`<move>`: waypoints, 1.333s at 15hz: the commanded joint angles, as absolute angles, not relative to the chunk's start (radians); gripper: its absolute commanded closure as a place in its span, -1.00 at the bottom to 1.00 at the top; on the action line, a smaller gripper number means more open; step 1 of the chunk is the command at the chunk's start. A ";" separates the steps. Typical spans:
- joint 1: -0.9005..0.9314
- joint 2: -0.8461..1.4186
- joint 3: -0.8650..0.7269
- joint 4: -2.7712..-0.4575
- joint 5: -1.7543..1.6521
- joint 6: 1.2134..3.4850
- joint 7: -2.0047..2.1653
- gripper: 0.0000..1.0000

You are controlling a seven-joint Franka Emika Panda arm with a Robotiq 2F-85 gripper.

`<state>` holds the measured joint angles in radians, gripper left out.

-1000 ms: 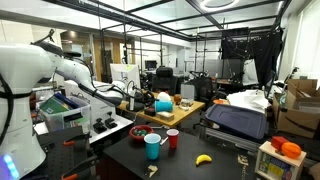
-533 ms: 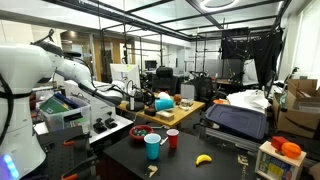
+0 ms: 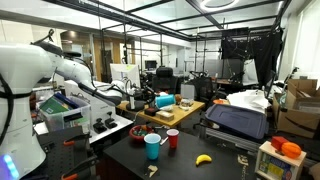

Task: Pick up the cup and pour it's contents in the bowl

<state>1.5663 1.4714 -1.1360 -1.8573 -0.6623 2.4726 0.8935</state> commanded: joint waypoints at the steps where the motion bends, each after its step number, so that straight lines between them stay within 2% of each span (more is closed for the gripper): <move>1: 1.558 1.464 -1.126 -1.844 -0.672 2.452 0.906 0.97; 10: 1.518 1.412 -1.072 -1.841 -0.638 2.508 0.893 0.97; 15: 1.473 1.358 -1.035 -1.857 -0.572 2.689 0.874 0.97; 16: 1.479 1.315 -0.991 -1.790 -0.510 2.598 0.820 0.97; 20: 1.477 1.308 -0.950 -1.701 -0.366 2.501 0.842 0.97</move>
